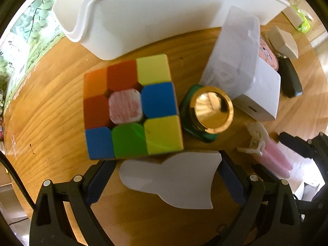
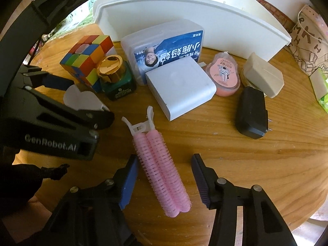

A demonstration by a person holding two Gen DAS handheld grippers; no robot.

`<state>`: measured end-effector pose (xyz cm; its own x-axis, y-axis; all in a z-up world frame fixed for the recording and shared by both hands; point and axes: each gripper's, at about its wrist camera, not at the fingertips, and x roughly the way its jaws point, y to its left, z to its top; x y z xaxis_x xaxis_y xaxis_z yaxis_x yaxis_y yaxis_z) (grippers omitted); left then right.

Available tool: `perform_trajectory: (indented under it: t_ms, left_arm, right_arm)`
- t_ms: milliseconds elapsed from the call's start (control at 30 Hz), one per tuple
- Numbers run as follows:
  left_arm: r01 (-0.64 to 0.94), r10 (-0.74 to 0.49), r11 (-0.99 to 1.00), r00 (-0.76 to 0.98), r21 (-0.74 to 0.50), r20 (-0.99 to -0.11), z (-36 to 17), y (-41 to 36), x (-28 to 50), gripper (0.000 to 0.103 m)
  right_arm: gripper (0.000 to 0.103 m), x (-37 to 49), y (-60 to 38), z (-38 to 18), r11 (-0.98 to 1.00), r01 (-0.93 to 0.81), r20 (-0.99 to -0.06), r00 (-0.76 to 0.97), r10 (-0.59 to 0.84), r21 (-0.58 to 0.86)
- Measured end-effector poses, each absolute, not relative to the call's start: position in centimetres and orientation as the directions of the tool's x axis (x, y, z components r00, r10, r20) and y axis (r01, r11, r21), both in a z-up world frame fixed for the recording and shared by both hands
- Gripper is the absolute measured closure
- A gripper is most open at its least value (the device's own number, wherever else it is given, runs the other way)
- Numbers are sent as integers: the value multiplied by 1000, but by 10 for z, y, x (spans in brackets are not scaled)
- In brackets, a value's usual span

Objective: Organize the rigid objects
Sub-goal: 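Grasp the pink hair curlers with the right tool while the left tool approaches the white paddle piece, then grasp the white paddle-shaped piece with the left tool while the right tool lifts the curlers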

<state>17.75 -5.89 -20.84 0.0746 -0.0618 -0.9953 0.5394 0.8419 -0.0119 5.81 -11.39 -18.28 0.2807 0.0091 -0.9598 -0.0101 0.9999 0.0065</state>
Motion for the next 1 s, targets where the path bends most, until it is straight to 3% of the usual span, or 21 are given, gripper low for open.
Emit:
perform_trajectory:
  t_ms: [100, 200, 400, 567, 633, 767, 1000]
  left_arm:
    - [532, -76, 846, 84, -19, -994, -204, -50, 191, 6]
    - [532, -83, 847, 89, -23, -993, -203, -47, 196, 7]
    - [525, -84, 851, 119, -9, -989, -196, -35, 198, 23]
    - [494, -92, 869, 143, -9, -985, -190, -22, 203, 45]
    - [491, -101, 871, 140, -19, -985, -188, -15, 206, 46]
    - [474, -102, 880, 155, -17, -983, -187, -1, 211, 72]
    - [419, -158, 904, 143, -85, -977, -189, 25, 210, 92]
  right_arm:
    - [67, 63, -107, -183, 1000, -13, -959, 283, 3, -1]
    - [70, 67, -104, -182, 1000, -18, -959, 283, 6, 1]
    - [73, 71, -97, -184, 1000, -27, -959, 284, 14, 7]
    - [74, 71, -93, -185, 1000, -29, -959, 283, 15, 8]
    - [75, 72, -92, -186, 1000, -29, -959, 284, 14, 6]
    - [75, 69, -90, -185, 999, -32, -956, 294, 13, 4]
    - [76, 62, -87, -179, 1000, -28, -950, 313, 1, -9]
